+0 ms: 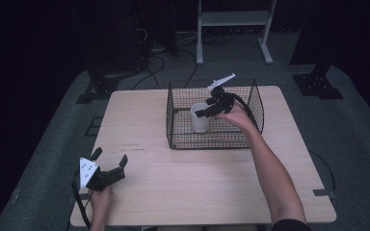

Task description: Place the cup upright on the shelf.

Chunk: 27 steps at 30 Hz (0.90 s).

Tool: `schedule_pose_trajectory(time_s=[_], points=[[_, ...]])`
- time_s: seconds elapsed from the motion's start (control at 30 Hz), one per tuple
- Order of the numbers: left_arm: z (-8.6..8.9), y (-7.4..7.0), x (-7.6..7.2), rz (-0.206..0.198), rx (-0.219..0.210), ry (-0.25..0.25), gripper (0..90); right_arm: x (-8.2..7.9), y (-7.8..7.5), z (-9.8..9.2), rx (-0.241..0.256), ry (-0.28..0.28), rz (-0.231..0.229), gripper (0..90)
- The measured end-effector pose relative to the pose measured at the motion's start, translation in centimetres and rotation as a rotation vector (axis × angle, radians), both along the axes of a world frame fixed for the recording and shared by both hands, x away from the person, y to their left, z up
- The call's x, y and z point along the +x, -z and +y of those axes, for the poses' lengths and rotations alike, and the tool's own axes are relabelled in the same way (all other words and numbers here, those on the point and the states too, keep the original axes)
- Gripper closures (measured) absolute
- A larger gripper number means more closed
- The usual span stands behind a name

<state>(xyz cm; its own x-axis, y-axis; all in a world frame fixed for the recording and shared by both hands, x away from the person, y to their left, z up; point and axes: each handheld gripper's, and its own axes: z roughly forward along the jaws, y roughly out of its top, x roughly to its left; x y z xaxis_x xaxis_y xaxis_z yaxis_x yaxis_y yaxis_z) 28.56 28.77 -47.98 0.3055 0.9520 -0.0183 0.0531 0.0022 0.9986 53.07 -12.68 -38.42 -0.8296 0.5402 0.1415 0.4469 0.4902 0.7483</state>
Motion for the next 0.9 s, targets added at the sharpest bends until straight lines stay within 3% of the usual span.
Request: schedule_pose_trajectory(time_s=[0.4, 0.63, 0.9], points=[[0.0, 0.0, 0.0, 0.001, 0.001, 0.001, 0.0, -1.0, -2.0, -1.0, 0.026, 0.021, -0.031, 13.2], [0.0, 0.0, -0.1, 0.001, 0.002, 0.0, 0.0, -2.1, -3.5, -2.5, 0.076, 0.029, -0.046, 13.8], [0.0, 0.0, -0.1, 0.001, 0.001, 0.001, 0.0, -3.1, -3.6, -3.6, 0.081, 0.025, -0.039, 14.3]])
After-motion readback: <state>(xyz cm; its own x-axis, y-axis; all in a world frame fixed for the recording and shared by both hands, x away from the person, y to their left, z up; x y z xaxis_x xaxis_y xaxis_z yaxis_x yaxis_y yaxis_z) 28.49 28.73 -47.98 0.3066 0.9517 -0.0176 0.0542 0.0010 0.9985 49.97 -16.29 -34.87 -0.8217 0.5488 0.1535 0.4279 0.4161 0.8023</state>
